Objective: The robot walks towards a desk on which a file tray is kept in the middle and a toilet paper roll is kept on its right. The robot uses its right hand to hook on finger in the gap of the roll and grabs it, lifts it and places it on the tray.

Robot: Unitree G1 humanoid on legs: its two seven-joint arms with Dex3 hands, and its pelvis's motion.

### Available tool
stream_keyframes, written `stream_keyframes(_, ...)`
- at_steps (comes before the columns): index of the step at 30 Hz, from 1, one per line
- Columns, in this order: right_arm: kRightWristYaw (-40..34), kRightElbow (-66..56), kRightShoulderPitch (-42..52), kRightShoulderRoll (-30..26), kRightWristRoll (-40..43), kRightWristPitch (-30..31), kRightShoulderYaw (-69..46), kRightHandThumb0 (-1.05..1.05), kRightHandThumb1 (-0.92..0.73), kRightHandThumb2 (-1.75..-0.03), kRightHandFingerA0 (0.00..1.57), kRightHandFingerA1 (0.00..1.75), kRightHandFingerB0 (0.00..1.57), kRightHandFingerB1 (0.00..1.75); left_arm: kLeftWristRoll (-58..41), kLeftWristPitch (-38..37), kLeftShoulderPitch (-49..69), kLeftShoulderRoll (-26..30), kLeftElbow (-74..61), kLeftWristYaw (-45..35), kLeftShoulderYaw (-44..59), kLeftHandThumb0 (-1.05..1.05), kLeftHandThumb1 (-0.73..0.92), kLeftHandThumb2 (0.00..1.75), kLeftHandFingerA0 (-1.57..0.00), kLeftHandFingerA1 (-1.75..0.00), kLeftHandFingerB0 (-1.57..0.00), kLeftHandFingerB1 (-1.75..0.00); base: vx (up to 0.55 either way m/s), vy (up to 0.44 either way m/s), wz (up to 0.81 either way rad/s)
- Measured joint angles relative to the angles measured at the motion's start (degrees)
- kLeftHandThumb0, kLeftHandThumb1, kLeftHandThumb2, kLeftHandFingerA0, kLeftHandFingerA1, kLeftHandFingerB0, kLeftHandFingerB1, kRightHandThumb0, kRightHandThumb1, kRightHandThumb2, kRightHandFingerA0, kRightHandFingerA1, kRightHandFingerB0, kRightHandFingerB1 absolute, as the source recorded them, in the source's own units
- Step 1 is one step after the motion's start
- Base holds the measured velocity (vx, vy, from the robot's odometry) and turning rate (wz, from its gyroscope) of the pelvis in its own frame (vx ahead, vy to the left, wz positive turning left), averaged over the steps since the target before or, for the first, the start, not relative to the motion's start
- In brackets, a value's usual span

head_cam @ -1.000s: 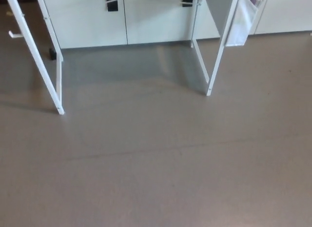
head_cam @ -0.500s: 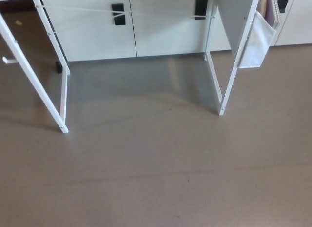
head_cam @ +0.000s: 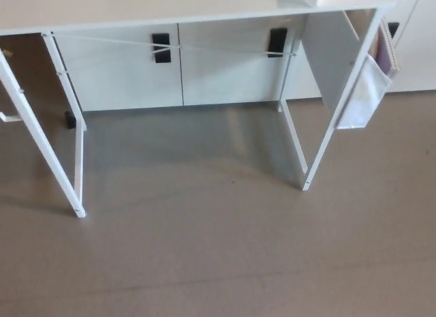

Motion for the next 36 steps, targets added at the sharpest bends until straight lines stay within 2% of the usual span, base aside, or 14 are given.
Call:
stream_keyframes(3, 1.2, 2.4, -1.8, 0.0, 0.2, 0.1, -0.4, -0.72, -0.82, -0.66, 0.22, 0.36, 0.06, 0.2, 0.1, -0.2, 0.2, 0.0, 0.0, 0.0, 0.1, -0.96, 0.72, 1.22, 0.0, -0.67, -0.19, -0.61, 0.09, -0.025, 0.04)
stream_keyframes(4, 1.2, 2.4, -1.8, 0.1, 0.3, 0.0, -0.6, -0.77, -0.67, -1.0, 0.1, 0.48, 0.03, 0.19, 0.2, -0.3, 0.2, 0.0, 0.1, 0.0, 0.1, -0.98, 0.92, 0.74, 0.0, -0.81, -0.01, -0.69, 0.08, -0.096, 0.05)
stream_keyframes(6, 1.5, 2.4, -1.7, 0.2, 0.3, -0.2, -0.7, -0.72, -0.85, -0.66, 0.21, 0.36, 0.01, 0.18, 0.3, -0.5, 0.2, 0.0, 0.2, 0.0, 0.1, -0.98, 0.71, 1.08, -0.08, -0.69, -0.04, -0.57, 0.1, -0.14, 0.07)
stream_keyframes(7, 1.5, 2.5, -1.6, 0.2, 0.3, -0.3, -0.7, -0.74, -0.65, -0.94, 0.1, 0.48, 0.06, 0.23, 0.3, -0.5, 0.3, 0.0, 0.2, 0.0, 0.1, -0.98, 0.92, 0.72, 0.0, -0.81, -0.03, -0.7, 0.11, -0.161, -0.02)
stream_keyframes(10, 1.5, 2.5, -1.3, 0.8, 0.4, -1.0, -1.2, -0.74, -0.83, -0.65, 0.2, 0.38, 0.01, 0.24, 0.4, -0.5, 0.0, -0.2, 0.0, 0.0, 0.1, -0.94, 0.69, 1.19, 0.0, -0.67, -0.2, -0.65, 0.07, -0.085, -0.09)
stream_keyframes(11, 1.7, 2.8, -1.5, 0.7, 0.4, -1.0, -1.2, -0.74, -0.83, -0.65, 0.2, 0.38, 0.01, 0.24, 0.4, -0.5, -0.2, -0.2, -0.2, 0.1, 0.2, -0.97, 0.92, 0.71, 0.0, -0.82, -0.04, -0.72, 0.09, -0.073, -0.06)
stream_keyframes(13, 2.0, 3.3, -1.6, 0.7, 0.4, -1.0, -1.3, -0.77, -0.65, -0.97, 0.12, 0.47, 0.05, 0.2, 0.4, -0.5, -0.3, -0.3, -0.4, 0.1, 0.2, -0.98, 0.73, 1.22, 0.0, -0.68, -0.18, -0.64, 0.07, -0.087, -0.08)
stream_keyframes(20, 2.2, 2.8, -0.7, 0.9, 1.1, -1.0, -2.4, -0.74, -0.66, -0.98, 0.09, 0.47, 0.03, 0.2, 0.3, -0.5, -0.3, -0.3, -1.1, -0.2, 0.5, -0.96, 0.92, 0.71, 0.0, -0.82, -0.02, -0.72, 0.15, 0.029, -0.07)
stream_keyframes(25, 1.9, 2.4, -0.7, 1.5, 1.2, -0.9, -2.2, -0.77, -0.63, -0.99, 0.14, 0.48, 0.04, 0.29, 0.2, -0.5, -0.7, -0.1, -1.0, -0.5, 1.0, -0.94, 0.72, 1.21, 0.0, -0.67, -0.16, -0.6, 0.28, 0.272, -0.03)
stream_keyframes(29, 1.5, 1.8, -0.2, 1.5, 1.1, -1.0, -1.7, -0.66, -0.78, -0.65, 0.16, 0.4, 0.1, 0.23, 0.2, -0.5, -0.7, 0.0, -0.9, -0.6, 1.3, -0.96, 0.92, 0.78, -0.08, -0.84, -0.03, -0.71, 0.27, 0.081, 0.07)
stream_keyframes(32, 1.7, 2.7, -0.6, 2.2, 2.4, -1.2, -4.0, -0.82, -0.64, -1.0, 0.06, 0.49, 0.0, 0.16, 0.2, -0.5, -0.8, 0.0, -1.0, -0.6, 1.8, -0.94, 0.69, 1.19, 0.0, -0.68, -0.16, -0.63, 0.29, -0.029, 0.13)
stream_keyframes(33, 2.0, 2.9, -0.7, 2.4, 2.6, -1.2, -4.4, -0.77, -0.66, -1.0, 0.09, 0.46, 0.0, 0.16, 0.1, -0.5, -0.8, 0.0, -1.0, -0.7, 2.0, -0.97, 0.92, 0.7, 0.0, -0.85, -0.01, -0.74, 0.35, -0.09, 0.12)
stream_keyframes(34, 2.2, 2.9, -0.7, 2.5, 2.7, -1.2, -4.4, -0.76, -0.84, -0.67, 0.14, 0.36, 0.0, 0.21, 0.1, -0.5, -0.8, 0.0, -1.0, -0.7, 2.2, -0.96, 0.71, 1.21, 0.0, -0.68, -0.18, -0.64, 0.31, -0.133, 0.15)
stream_keyframes(36, 2.3, 3.5, -0.9, 2.4, 2.4, -1.0, -3.6, -0.7, -0.85, -0.66, 0.13, 0.37, 0.0, 0.18, 0.1, -0.5, -0.8, 0.0, -1.0, -0.7, 2.2, -1.01, 0.74, 1.21, -0.09, -0.73, -0.13, -0.65, 0.34, -0.131, 0.33)
